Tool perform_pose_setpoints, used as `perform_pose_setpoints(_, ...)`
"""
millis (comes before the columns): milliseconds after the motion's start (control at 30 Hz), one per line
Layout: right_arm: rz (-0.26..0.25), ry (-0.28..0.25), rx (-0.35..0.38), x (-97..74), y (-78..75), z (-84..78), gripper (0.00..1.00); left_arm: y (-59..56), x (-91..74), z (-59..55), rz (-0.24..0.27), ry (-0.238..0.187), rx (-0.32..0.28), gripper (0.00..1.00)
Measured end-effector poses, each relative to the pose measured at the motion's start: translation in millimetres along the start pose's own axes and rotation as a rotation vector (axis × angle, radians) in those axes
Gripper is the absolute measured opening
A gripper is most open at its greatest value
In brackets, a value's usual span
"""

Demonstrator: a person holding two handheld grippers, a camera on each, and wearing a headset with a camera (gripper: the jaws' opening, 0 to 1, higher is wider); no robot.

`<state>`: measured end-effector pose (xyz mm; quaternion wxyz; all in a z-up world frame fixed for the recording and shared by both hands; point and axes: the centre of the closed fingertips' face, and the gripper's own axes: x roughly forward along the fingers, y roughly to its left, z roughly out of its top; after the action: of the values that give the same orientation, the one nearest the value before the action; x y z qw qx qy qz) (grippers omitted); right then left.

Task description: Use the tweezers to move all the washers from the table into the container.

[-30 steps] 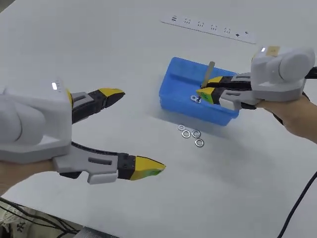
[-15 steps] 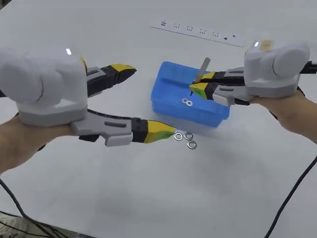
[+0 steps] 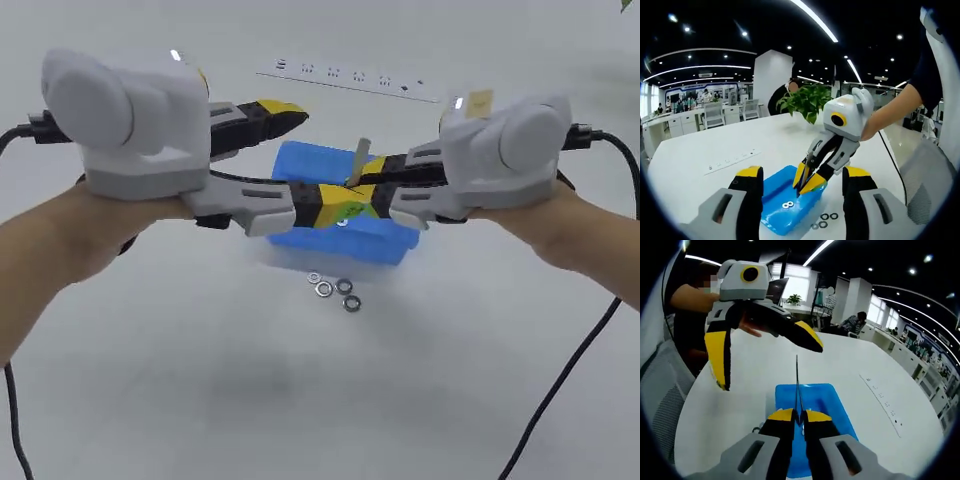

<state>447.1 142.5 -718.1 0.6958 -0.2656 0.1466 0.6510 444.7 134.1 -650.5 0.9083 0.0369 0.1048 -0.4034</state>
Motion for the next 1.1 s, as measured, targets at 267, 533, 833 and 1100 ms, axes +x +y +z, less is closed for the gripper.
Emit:
perform_pose_setpoints(267, 0.005, 0.013, -0.031, -2.8, 3.5, -1.0, 0.08, -11.5, 16.4, 1.4, -0.095, 0.044, 0.093, 0.43)
perform_pose_setpoints(533, 0.002, 0.006, -0.03, -4.4, 2.8, 0.9, 0.08, -26.0, 15.1, 7.0, -0.179, 0.045, 0.112, 0.19)
perform_pose_setpoints(833, 0.006, 0.022, -0.061, -5.2, 6.2, 0.2, 0.08, -27.9, 12.6, 3.9, -0.186, 0.078, 0.193, 0.08)
perform_pose_setpoints(1100, -0.032, 0.015, -0.054, -9.2, -1.4, 4.9, 0.11, -21.0, 12.9, 10.9, -0.14, 0.067, 0.246, 0.05)
